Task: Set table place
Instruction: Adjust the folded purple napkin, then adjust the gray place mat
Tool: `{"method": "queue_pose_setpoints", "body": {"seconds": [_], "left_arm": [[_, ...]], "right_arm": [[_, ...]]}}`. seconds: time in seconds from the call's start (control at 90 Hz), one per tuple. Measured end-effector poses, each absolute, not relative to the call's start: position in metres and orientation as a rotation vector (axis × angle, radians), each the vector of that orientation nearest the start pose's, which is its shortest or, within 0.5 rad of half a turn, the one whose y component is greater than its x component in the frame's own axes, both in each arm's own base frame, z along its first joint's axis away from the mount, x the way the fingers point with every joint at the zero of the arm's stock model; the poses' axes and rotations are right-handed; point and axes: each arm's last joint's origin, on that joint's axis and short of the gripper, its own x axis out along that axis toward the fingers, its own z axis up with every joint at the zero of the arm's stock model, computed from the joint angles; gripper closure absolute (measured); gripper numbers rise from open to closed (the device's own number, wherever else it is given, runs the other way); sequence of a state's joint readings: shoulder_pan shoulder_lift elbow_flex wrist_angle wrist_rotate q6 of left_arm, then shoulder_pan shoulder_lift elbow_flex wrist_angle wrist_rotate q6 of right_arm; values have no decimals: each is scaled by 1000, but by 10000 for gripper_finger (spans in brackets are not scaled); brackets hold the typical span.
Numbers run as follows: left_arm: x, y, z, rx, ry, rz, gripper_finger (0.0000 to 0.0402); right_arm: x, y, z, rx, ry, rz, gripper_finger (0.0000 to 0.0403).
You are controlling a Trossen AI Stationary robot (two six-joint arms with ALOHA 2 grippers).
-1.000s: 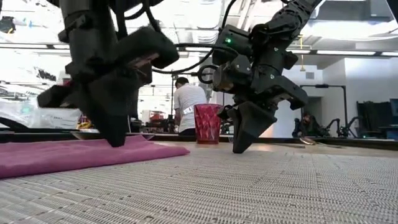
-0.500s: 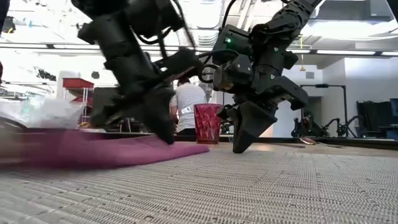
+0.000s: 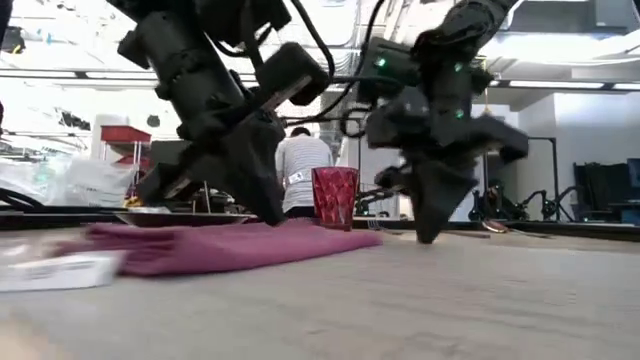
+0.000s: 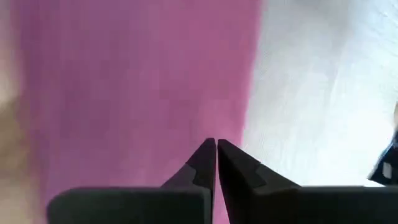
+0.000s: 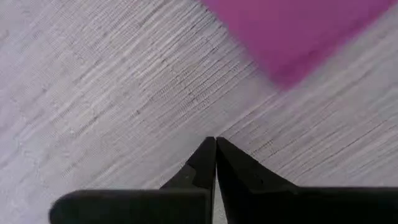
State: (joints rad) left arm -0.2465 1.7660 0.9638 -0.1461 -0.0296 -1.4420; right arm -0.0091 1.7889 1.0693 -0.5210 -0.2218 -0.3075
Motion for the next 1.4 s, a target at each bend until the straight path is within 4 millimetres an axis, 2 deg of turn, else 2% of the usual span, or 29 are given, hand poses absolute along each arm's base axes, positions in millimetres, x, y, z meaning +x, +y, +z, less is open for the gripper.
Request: {"method": "queue_pose_setpoints", "body": {"seconds": [0.067,0.144,0.256,0.367,0.533,0.6,0.711,0.867,1.0,1.133,1.256,1.4], "left_arm": [[331,-85,151,-1166,889,493,402],[330,-84,150,-1124,893,499,402],[328,-83,148,-1065,922,498,402],[326,-83,147,-1018,949,491,402],[323,-86,145,-983,988,470,402],[321,-87,145,-977,1002,476,402],[319,-92,145,-959,1017,467,402],[315,-102,153,-978,1009,446,402],[309,-110,169,-985,970,452,402],[302,-111,182,-999,927,472,402],[298,-110,189,-986,926,469,402],[297,-110,189,-966,935,470,402]], "right_arm": [[325,10,170,-158,1173,359,403],[319,20,178,-150,1178,365,403],[303,38,180,-39,1294,386,403],[291,55,177,59,1431,334,403],[286,74,177,154,1470,256,403],[283,81,168,168,1438,251,403],[264,84,133,221,1440,225,403],[240,92,111,246,1404,191,403],[239,87,107,230,1386,207,403],[244,67,107,217,1387,225,403],[249,41,106,183,1358,206,403],[259,9,111,126,1308,100,403]]}}
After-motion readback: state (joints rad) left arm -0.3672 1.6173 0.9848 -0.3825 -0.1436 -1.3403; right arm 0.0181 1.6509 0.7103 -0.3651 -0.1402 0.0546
